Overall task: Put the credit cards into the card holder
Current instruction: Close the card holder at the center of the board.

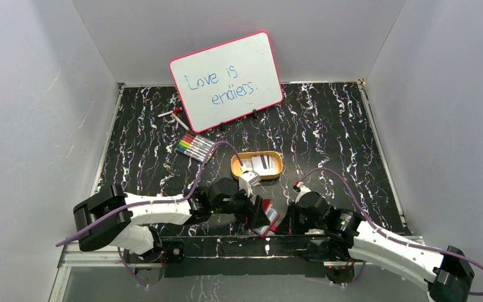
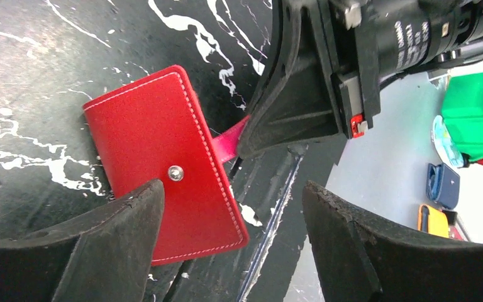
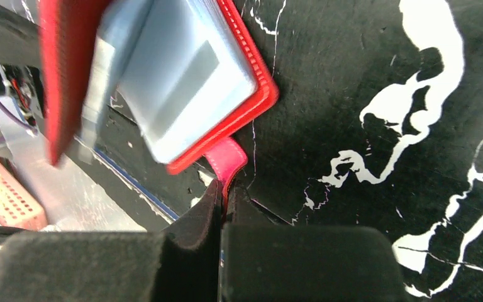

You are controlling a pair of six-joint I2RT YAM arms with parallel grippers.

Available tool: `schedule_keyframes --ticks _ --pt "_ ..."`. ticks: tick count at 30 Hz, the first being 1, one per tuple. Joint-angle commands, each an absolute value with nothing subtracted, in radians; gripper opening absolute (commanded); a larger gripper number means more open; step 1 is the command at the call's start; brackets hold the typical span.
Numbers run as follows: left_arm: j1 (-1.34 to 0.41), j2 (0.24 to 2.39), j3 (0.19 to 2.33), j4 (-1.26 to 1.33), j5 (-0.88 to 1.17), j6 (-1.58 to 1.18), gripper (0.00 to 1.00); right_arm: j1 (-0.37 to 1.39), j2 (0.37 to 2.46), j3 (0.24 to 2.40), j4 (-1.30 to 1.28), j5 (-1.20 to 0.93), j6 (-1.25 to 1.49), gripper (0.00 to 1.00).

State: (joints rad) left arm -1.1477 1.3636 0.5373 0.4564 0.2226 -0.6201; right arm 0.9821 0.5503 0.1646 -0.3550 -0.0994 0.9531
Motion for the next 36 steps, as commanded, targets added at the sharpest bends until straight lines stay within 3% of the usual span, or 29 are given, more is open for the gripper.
schedule_keyframes --ticks 1,16,36 --pt "-1.152 1.384 0.519 0.549 0.315 -0.619 0.76 0.983 0.524 0.260 -0.402 -0.017 1.014 0.00" --pt "-1.152 1.467 0.442 0.733 0.347 -0.658 0.72 0.984 0.605 0.398 -0.446 0.059 0.980 0.00" --pt "-1.152 1.550 0.408 0.922 0.344 -0.694 0.72 0.980 0.874 0.394 -0.168 0.006 0.951 0.00"
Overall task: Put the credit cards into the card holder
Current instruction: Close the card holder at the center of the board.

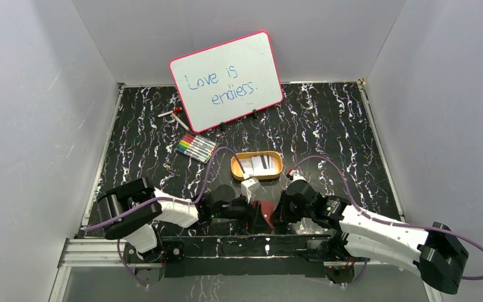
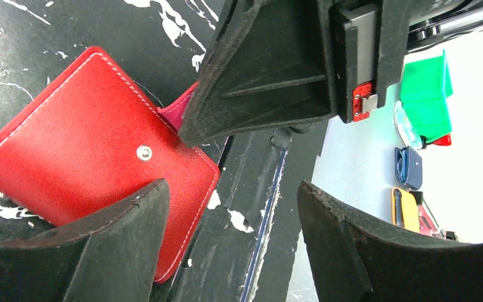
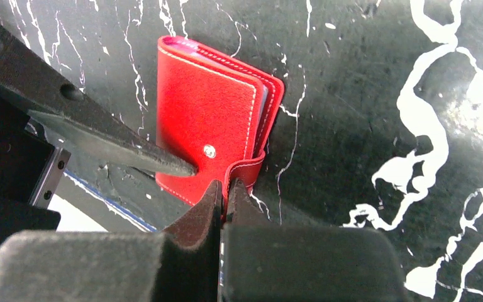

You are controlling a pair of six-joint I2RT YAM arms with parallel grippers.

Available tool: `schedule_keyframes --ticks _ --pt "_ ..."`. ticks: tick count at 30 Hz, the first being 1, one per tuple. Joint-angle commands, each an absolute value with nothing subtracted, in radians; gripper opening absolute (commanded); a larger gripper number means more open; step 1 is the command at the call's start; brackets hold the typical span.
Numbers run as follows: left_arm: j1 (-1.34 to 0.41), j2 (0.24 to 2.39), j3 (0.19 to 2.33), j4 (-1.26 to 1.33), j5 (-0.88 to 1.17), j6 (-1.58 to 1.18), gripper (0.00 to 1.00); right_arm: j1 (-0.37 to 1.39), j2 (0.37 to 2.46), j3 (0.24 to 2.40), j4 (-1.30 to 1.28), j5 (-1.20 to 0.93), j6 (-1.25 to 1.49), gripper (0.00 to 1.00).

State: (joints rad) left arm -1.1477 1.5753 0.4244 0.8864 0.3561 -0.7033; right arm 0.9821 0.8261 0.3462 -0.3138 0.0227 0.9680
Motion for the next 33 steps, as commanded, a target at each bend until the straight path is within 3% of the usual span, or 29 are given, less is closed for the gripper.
schedule_keyframes --ticks 1,12,19,27,33 --pt "-1.152 1.538 0.403 0.921 0.333 -0.697 0.72 0.980 0.894 0.400 -0.162 0.006 0.939 0.00" --pt "-1.151 1.182 0.307 0.676 0.064 -0.720 0.81 0.947 1.142 0.519 -0.130 -0.087 0.756 0.00" --pt "-1.150 1.131 0.253 0.649 -0.026 -0.736 0.80 0.946 1.297 0.642 -0.136 -0.133 0.642 0.00" --pt "-1.150 1.008 0.236 0.546 -0.080 -0.788 0.75 0.945 1.400 0.696 -0.115 -0.173 0.621 0.00" --pt "-1.150 0.901 0.280 0.258 -0.087 -0.864 0.58 0.945 1.402 0.688 -0.102 -0.167 0.629 0.00"
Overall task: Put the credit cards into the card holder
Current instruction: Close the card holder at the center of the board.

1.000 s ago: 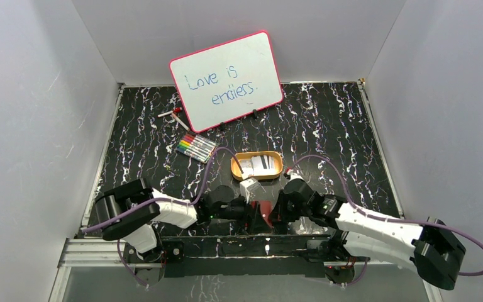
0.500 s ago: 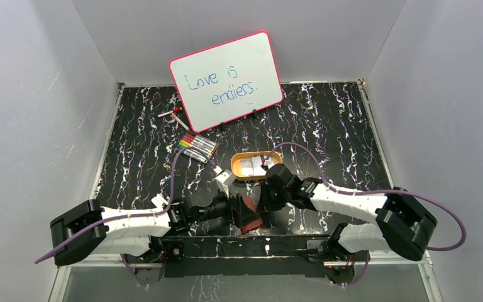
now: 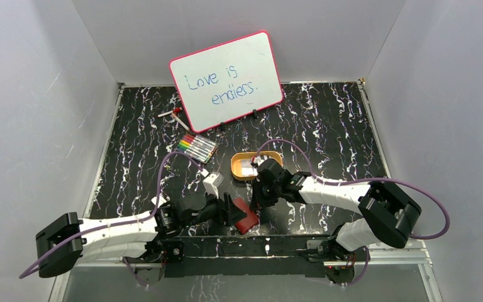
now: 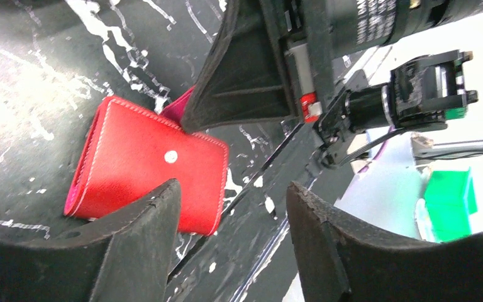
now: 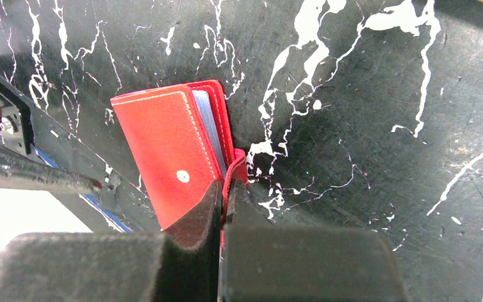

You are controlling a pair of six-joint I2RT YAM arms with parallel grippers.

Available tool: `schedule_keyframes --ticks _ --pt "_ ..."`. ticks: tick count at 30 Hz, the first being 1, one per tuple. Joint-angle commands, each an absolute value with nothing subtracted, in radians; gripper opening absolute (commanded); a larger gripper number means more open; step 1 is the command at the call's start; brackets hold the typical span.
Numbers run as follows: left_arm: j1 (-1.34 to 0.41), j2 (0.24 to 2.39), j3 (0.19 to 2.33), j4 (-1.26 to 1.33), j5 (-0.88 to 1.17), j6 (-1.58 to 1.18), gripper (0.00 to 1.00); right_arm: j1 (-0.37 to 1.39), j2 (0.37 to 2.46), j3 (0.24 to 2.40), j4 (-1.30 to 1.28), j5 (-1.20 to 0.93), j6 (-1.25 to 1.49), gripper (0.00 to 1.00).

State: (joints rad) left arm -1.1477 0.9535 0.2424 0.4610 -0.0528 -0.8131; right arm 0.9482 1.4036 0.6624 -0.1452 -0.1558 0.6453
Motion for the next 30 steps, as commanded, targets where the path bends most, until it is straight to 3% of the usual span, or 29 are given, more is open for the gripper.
schedule_keyframes --ticks 1,3,5,9,14,23,30 --pt "-1.149 0.889 0.286 0.216 -0.088 -0.876 0.56 0.945 1.401 0.685 -0.103 -0.163 0.631 0.00" --pt "-1.149 0.867 0.312 0.118 -0.107 -0.910 0.51 0.944 1.397 0.678 -0.100 -0.158 0.639 0.00" --pt "-1.149 0.846 0.341 0.017 -0.134 -0.952 0.53 0.945 1.391 0.665 -0.086 -0.161 0.648 0.00" --pt "-1.148 0.848 0.385 -0.158 -0.158 -1.072 0.70 0.946 1.385 0.637 -0.054 -0.178 0.662 0.00" --pt "-1.147 0.880 0.364 -0.169 -0.126 -1.167 0.85 0.945 1.397 0.613 -0.020 -0.217 0.659 0.00" --pt "-1.146 0.915 0.236 0.037 -0.032 -1.284 0.85 0.965 1.392 0.578 0.018 -0.262 0.656 0.00" --pt "-1.131 1.020 0.229 0.114 0.000 -1.296 0.77 1.004 1.401 0.571 0.049 -0.259 0.681 0.00"
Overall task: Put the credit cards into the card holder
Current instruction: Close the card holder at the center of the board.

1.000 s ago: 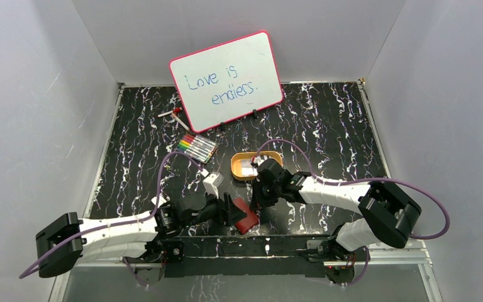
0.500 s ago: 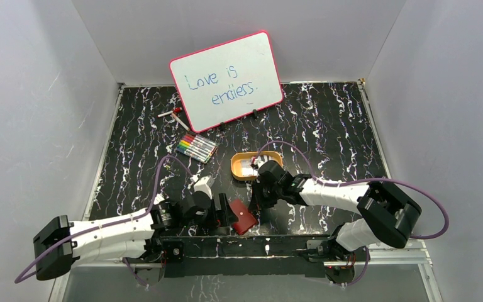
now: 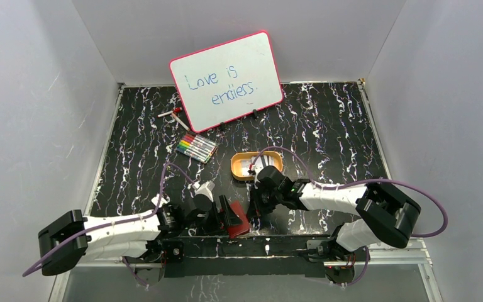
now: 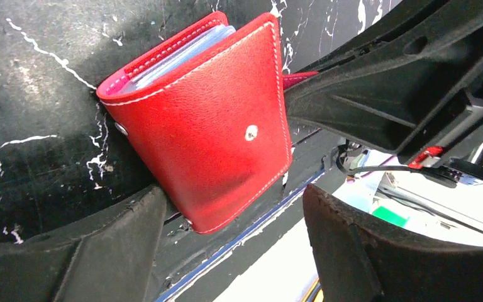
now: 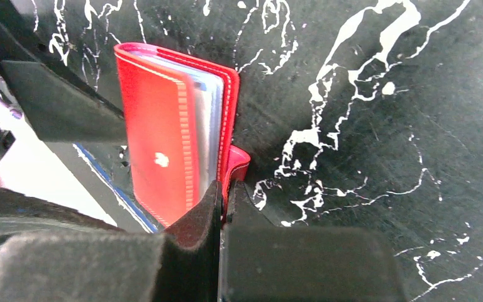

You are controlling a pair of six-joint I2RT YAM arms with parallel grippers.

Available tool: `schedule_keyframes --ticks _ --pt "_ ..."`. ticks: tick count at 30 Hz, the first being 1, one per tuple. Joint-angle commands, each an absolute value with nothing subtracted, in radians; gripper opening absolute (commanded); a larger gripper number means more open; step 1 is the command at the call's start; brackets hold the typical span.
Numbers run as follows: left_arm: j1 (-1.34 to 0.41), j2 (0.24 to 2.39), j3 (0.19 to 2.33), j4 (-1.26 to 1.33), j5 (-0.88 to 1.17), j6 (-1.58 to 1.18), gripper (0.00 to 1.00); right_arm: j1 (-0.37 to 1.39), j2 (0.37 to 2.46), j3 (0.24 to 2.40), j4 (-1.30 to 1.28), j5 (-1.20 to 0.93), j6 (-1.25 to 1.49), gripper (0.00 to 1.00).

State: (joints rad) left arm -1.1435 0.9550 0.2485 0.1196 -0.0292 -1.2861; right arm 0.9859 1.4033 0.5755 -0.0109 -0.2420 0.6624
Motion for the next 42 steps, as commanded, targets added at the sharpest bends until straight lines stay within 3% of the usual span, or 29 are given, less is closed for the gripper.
schedule_keyframes --ticks 1,6,25,31,37,42 --pt "-1.127 1.033 0.241 0.102 0.000 -1.288 0.75 1.004 1.395 0.570 0.045 -0.250 0.684 0.00" --pt "-1.123 1.059 0.318 0.006 -0.041 -1.233 0.66 1.005 1.342 0.560 0.025 -0.216 0.695 0.00" --pt "-1.124 1.036 0.210 0.029 0.155 -1.319 0.64 1.097 1.348 0.492 0.104 -0.258 0.744 0.00" --pt "-1.128 1.014 0.179 0.013 0.161 -1.311 0.52 1.110 1.291 0.460 0.055 -0.196 0.774 0.00" --pt "-1.127 1.129 0.235 0.015 0.137 -1.240 0.43 1.109 1.231 0.457 0.006 -0.161 0.810 0.00" --pt "-1.128 1.207 0.273 -0.027 0.114 -1.199 0.36 1.109 1.145 0.461 -0.073 -0.113 0.834 0.21"
